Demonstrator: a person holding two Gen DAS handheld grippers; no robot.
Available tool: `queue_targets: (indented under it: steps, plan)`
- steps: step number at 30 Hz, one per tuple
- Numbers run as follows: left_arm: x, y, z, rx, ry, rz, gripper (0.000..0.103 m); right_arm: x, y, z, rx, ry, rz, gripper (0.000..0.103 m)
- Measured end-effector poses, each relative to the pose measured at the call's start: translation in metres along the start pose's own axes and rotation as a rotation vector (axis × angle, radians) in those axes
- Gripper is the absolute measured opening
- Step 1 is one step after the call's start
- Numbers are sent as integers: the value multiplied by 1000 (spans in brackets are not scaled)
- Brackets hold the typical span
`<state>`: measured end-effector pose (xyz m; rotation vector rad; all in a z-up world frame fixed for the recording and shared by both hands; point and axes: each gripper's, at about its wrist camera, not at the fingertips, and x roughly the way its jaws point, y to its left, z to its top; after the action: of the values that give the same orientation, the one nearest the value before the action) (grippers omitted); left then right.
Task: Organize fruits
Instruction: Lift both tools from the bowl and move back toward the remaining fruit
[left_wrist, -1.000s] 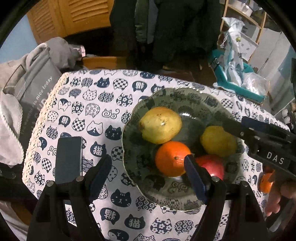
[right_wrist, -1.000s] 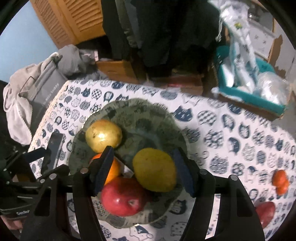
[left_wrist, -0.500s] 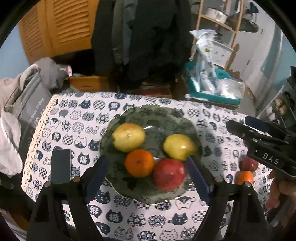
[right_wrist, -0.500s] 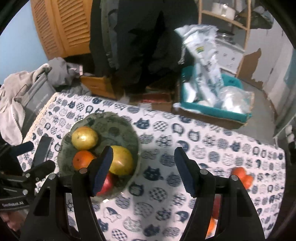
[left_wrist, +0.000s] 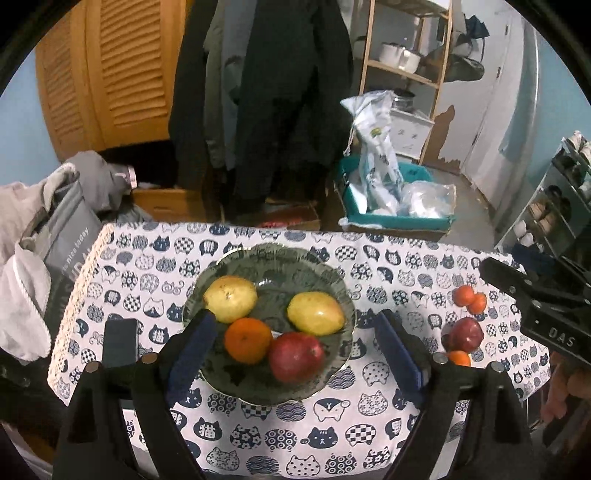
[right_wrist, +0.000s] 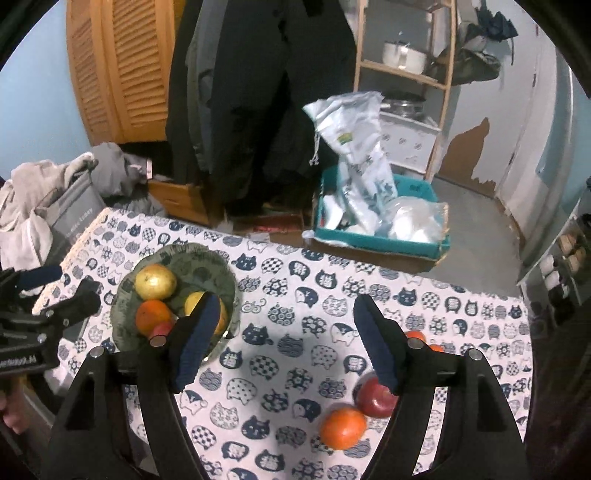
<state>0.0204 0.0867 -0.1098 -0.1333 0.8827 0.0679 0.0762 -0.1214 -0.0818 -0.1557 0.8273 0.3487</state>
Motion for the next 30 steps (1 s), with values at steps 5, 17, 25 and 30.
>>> queue_targets:
  steps: [5,17,25,30]
  plan:
    - [-12,-13,1,8,-27,-17,91,-24,-22,-7,30,-38,-9,80]
    - [-24,-63,3,85,-55,-54,101,-64,-70,-26,71,-83,-94,85]
    - [-17,-102,4,135,-33,-89,101,-69,-98,-46,92,-69,-148,85]
    - [-8,-122,2,162,-18,-105,101,-69,-118,-58,131,-53,-162,85]
